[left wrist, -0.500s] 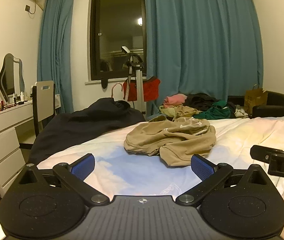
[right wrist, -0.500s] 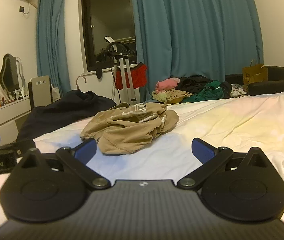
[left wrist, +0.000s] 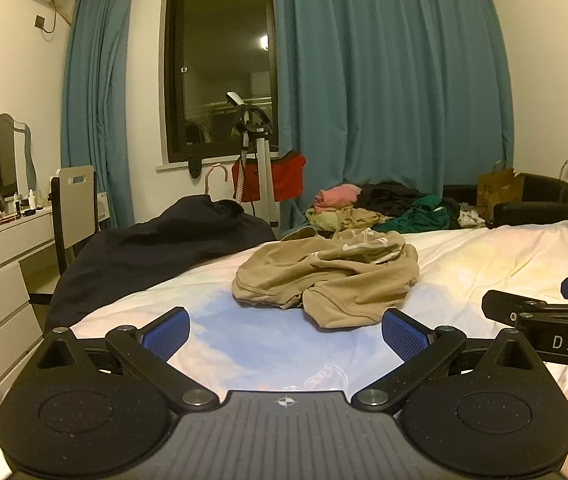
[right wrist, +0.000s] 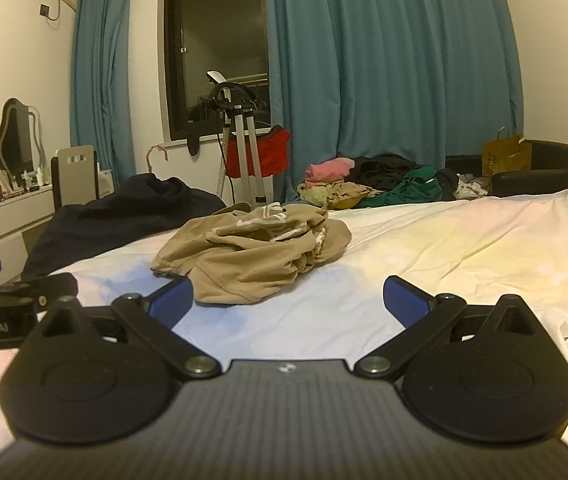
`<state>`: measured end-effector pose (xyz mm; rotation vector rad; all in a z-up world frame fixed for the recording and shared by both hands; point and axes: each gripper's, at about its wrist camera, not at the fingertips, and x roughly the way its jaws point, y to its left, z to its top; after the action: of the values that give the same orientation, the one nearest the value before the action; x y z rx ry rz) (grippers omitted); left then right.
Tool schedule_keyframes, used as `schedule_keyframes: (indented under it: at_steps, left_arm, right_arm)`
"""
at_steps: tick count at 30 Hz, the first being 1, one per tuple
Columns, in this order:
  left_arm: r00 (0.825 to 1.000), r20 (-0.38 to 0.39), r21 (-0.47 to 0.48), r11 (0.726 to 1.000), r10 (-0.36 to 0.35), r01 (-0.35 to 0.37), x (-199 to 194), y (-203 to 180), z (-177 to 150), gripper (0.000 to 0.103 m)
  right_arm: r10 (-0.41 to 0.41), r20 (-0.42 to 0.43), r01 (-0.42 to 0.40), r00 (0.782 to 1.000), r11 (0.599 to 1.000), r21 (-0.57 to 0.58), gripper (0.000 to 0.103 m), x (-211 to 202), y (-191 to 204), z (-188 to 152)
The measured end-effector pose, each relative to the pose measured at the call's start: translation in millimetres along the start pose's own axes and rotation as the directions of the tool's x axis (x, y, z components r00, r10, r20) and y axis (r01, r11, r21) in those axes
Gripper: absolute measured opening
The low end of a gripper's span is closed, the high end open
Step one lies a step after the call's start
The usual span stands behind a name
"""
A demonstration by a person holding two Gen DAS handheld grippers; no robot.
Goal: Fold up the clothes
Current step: 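Move both grippers open toward the crumpled beige T-shirt on the bed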
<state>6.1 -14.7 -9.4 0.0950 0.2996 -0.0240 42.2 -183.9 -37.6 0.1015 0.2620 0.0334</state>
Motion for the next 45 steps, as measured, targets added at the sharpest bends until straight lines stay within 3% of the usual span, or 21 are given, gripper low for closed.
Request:
schedule_keyframes:
  at_steps: [10,14,21,24,26,29,32,36,39,45]
  left_arm:
    - [1.000,-0.015,-0.022,1.000,-0.011,0.011,1.8,4.3,4.3,0.103]
    - [1.000,-0.001,-0.005,1.000,0.020,-0.020,-4.1,12.3,7.5,0.103]
    - [0.998,0.010,-0.028,0.998,0.060,-0.059,-29.7,40.2,15.9,0.103]
    - [0.999,0.016,-0.039,0.999,0.034,-0.033,-46.1,46.7,32.2,0.103]
    - [0.998,0.016,-0.013,0.998,0.054,-0.054,-55.4,49.1,51.2,0.103]
    - [0.996,0.000,0.058,0.995,0.085,-0.084,-68.4,51.9,88.3,0.103]
    - [0.994,-0.055,0.082,0.993,0.090,-0.085,-73.3,54.7,124.7,0.103]
    - [0.982,-0.187,0.004,1.000,0.008,-0.007,-55.9,60.8,159.5,0.103]
    - [0.988,-0.155,0.031,1.000,0.000,0.005,-35.0,52.7,161.9,0.103]
    - [0.977,-0.198,0.066,0.994,-0.076,0.091,43.7,28.0,104.1,0.101]
  right_arm:
    - [0.028,-0.043,-0.026,0.999,0.998,0.054,0.103,-4.6,-2.7,10.1]
    - [-0.005,-0.058,0.009,0.998,0.998,0.068,0.103,-9.6,4.3,21.7]
    - [-0.049,0.025,0.044,0.998,0.986,0.163,0.103,-42.6,16.0,71.3]
    - [-0.024,0.018,0.020,1.000,0.981,0.193,0.103,-50.3,24.3,91.3]
    - [-0.013,0.014,0.010,1.000,0.979,0.206,0.103,-55.4,32.0,106.9]
    - [-0.069,0.029,0.060,0.997,0.970,0.235,0.103,-69.0,38.6,134.4]
    - [-0.076,-0.029,0.081,0.997,0.941,0.329,0.103,-75.6,29.2,160.0]
    - [-0.138,-0.067,0.151,0.988,0.949,0.277,0.103,-82.1,21.1,178.1]
    - [-0.160,-0.095,0.179,0.983,0.951,0.254,0.103,-78.5,13.9,172.2]
    - [-0.085,-0.103,0.112,0.991,0.948,0.299,0.103,-62.5,-4.5,126.0]
